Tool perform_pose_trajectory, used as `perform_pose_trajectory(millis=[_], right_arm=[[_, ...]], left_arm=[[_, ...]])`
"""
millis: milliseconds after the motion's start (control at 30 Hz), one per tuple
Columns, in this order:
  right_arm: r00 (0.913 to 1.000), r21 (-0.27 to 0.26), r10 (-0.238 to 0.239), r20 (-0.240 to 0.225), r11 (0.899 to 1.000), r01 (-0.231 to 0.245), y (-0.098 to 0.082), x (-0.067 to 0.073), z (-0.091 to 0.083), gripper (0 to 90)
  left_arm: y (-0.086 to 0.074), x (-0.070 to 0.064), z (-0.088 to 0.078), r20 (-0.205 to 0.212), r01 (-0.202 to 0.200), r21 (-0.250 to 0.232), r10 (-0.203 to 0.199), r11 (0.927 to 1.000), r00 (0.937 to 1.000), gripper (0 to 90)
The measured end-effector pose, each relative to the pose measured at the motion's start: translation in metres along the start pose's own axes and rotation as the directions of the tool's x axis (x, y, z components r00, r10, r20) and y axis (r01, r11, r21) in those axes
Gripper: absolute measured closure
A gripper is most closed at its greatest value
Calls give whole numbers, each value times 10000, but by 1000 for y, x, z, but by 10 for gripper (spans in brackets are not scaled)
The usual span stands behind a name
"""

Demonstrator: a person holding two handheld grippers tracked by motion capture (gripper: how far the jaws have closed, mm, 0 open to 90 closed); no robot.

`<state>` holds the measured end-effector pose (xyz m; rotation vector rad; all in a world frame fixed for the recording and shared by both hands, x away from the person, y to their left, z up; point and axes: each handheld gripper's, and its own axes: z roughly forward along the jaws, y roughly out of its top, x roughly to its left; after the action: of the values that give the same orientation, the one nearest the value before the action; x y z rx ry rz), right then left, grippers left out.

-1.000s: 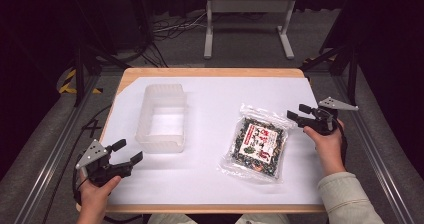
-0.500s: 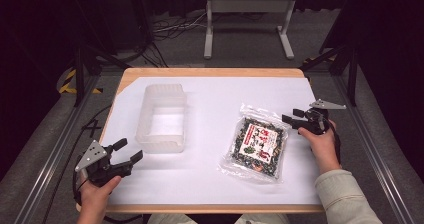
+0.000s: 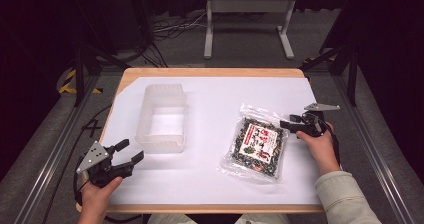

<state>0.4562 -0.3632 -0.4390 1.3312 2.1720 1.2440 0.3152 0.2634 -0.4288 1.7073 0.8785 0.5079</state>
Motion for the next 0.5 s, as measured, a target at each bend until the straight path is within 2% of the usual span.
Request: perform_pose_trajectory(millis=[67,133,233,333,433,500], right_arm=[[10000,197,-57,-63,9998,59,0,1,1,422],[9999,311,96,-137,9995,-91,0,1,2,421],[9992,412,248,-324,9989,-234,0,1,1,492],[9996,587,89,-264,9982,-73,0,1,-1,596],[9998,573,-78,-159,9983,87,2,1,-7,782],[9997,619,-137,-210,9980,150,3,2,-8,836]], left_arm=[[0,-1,0,16,-11,46,11,10000,10000,295],[0,-1,0,-15,7,44,-7,10000,10000,292],[0,0,1,-23,30,102,-30,9999,10000,274],[0,-1,2,23,153,161,-154,9998,9999,254],[1,-2,3,26,275,130,-276,9995,9996,228],[2,-3,3,37,266,106,-267,9996,9996,218]])
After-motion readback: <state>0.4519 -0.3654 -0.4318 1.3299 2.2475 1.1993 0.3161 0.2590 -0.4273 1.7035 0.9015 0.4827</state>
